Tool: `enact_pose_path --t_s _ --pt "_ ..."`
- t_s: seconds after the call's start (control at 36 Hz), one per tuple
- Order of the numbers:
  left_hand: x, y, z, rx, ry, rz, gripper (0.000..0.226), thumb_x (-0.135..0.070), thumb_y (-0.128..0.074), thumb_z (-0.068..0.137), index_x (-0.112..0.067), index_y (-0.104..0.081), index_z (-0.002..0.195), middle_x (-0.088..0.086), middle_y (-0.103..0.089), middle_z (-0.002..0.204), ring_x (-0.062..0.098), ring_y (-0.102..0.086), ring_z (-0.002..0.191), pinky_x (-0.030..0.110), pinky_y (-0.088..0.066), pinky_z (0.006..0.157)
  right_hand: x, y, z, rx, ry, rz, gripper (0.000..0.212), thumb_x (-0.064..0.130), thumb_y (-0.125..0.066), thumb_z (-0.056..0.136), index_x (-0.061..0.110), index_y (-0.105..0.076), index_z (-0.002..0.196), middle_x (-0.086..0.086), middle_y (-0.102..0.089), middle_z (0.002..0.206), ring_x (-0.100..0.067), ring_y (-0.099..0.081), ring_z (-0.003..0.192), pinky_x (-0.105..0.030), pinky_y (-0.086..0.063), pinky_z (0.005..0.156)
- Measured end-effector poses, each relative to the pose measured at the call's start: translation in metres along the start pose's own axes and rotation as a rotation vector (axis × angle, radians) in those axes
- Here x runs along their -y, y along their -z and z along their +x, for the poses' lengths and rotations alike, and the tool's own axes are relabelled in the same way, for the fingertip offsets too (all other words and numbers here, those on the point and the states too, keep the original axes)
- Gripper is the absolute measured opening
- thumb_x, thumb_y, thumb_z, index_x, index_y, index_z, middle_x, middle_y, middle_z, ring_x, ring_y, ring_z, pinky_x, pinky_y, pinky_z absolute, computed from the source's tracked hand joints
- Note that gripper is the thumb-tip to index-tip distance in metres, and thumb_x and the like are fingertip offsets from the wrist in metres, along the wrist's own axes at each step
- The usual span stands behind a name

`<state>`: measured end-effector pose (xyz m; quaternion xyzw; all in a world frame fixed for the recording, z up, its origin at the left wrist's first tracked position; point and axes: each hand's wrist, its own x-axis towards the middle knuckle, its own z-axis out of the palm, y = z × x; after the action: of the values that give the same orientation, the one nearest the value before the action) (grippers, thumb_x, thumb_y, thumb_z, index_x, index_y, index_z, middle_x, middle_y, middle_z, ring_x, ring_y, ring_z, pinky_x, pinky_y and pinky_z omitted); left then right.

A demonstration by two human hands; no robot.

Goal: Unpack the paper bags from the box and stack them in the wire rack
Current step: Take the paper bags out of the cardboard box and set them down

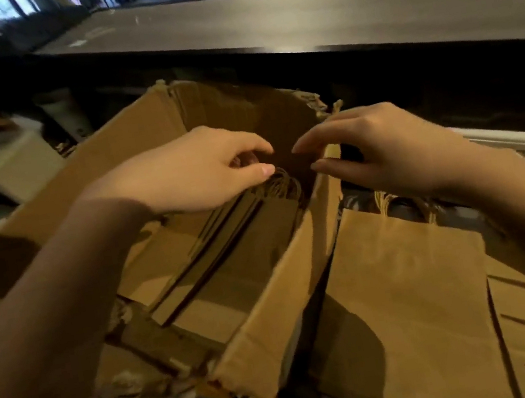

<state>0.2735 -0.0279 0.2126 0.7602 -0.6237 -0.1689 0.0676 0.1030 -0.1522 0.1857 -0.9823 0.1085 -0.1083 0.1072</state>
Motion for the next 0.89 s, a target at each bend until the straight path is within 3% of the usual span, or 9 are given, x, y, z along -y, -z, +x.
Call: enact_pose_path --t_s 0.08,0.14,0.22,0.33,0.56,0.69,0.89 --pt "0.04 -0.002 0.005 -0.01 0.074 0.003 0.045 -0.045 -0.045 0.094 -0.033 -0.044 0.137 -0.011 -0.058 0.123 0.006 -0.054 0.109 0.024 -0.044 0.09 0.007 -0.008 0.041 0.045 0.095 -0.012 0.039 0.031 -0.048 0.089 0.015 -0.059 0.123 -0.004 -0.064 0.113 -0.011 -0.058 0.095 -0.026 -0.05 0.083" --pt "0.061 -0.007 0.008 0.002 0.107 -0.012 0.043 -0.043 -0.046 0.095 -0.031 -0.046 0.136 -0.006 -0.06 0.122 0.009 -0.056 0.106 0.031 -0.048 0.092 0.008 -0.017 0.062 0.082 0.124 -0.044 0.035 0.026 -0.054 0.092 0.015 -0.057 0.126 -0.004 -0.062 0.119 -0.015 -0.058 0.106 -0.028 -0.048 0.091" --pt "0.094 -0.013 0.012 0.013 0.164 -0.01 0.044 -0.042 -0.045 0.096 -0.028 -0.045 0.138 -0.003 -0.058 0.124 0.01 -0.054 0.102 0.027 -0.046 0.085 0.013 -0.036 0.098 0.172 0.134 -0.099 0.04 0.026 -0.055 0.093 0.017 -0.051 0.132 -0.004 -0.057 0.128 -0.017 -0.052 0.117 -0.028 -0.044 0.097" --pt "0.131 -0.021 0.016 0.039 0.233 -0.009 0.048 -0.037 -0.047 0.096 -0.023 -0.04 0.141 0.0 -0.051 0.136 0.016 -0.051 0.118 0.028 -0.044 0.095 0.021 -0.065 0.141 0.301 0.133 -0.219 0.053 0.028 -0.057 0.092 0.02 -0.039 0.141 -0.004 -0.043 0.143 -0.019 -0.04 0.131 -0.029 -0.038 0.105" --pt "0.167 -0.035 0.017 0.082 0.29 -0.016 0.05 -0.037 -0.047 0.097 -0.027 -0.034 0.144 0.001 -0.046 0.141 0.021 -0.048 0.123 0.036 -0.045 0.096 0.031 -0.123 0.199 0.463 0.171 -0.501 0.069 0.033 -0.058 0.091 0.028 -0.02 0.149 -0.006 -0.027 0.153 -0.027 -0.027 0.139 -0.041 -0.033 0.108" --pt "0.167 -0.034 0.015 0.038 0.257 0.052 0.047 -0.037 -0.045 0.097 -0.025 -0.038 0.142 0.003 -0.049 0.134 0.022 -0.05 0.116 0.034 -0.044 0.087 0.025 -0.152 0.218 0.571 0.183 -0.562 0.068 0.029 -0.057 0.091 0.025 -0.02 0.148 -0.01 -0.029 0.151 -0.029 -0.031 0.137 -0.044 -0.036 0.108" --pt "0.166 -0.037 0.01 0.001 0.236 0.05 0.039 -0.036 -0.045 0.097 -0.025 -0.044 0.135 0.001 -0.054 0.127 0.019 -0.052 0.112 0.033 -0.043 0.084 0.016 -0.174 0.215 0.679 0.219 -0.349 0.064 0.022 -0.064 0.084 0.026 -0.037 0.142 -0.005 -0.044 0.139 -0.026 -0.043 0.126 -0.041 -0.044 0.099"
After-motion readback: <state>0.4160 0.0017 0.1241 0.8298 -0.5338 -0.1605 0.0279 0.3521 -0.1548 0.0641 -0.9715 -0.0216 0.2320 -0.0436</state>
